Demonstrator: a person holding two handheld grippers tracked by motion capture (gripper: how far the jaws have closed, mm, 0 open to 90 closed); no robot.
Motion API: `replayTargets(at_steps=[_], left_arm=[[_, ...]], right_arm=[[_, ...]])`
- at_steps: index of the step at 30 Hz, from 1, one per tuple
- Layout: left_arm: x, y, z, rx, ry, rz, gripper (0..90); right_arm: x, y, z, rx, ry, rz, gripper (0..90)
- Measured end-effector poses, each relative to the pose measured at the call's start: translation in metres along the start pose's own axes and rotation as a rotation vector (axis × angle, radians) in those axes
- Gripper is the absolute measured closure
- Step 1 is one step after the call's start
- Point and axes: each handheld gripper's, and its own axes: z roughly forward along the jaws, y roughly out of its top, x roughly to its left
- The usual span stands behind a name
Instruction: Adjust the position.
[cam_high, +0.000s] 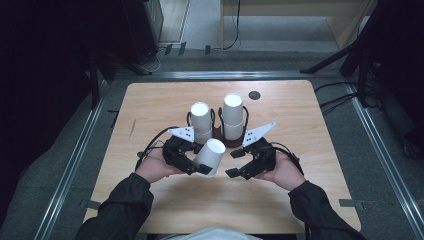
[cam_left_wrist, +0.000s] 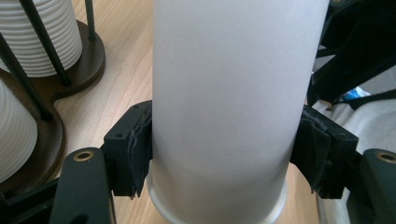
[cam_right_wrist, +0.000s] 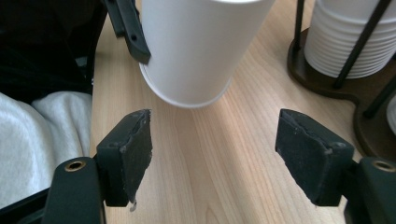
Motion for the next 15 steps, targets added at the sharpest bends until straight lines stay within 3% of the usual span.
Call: replayTargets(at_steps=[5,12,15], left_arm=[[0.001,0.001,-0.001,0.055,0.02,0.047,28.3],[0.007,0.001,0.004,0.112,0.046,0.065,28.4],[0.007,0.0,0.01,0.164,0.055,0.096,28.2]], right_arm=[[0.0,0.0,0.008,0.021,0.003,-0.004,28.2],[-0.003,-0.001,0.013,0.024,0.014,0.002,28.2],[-0.004,-0.001,0.014,0.035,0.006,-0.002,28.2]])
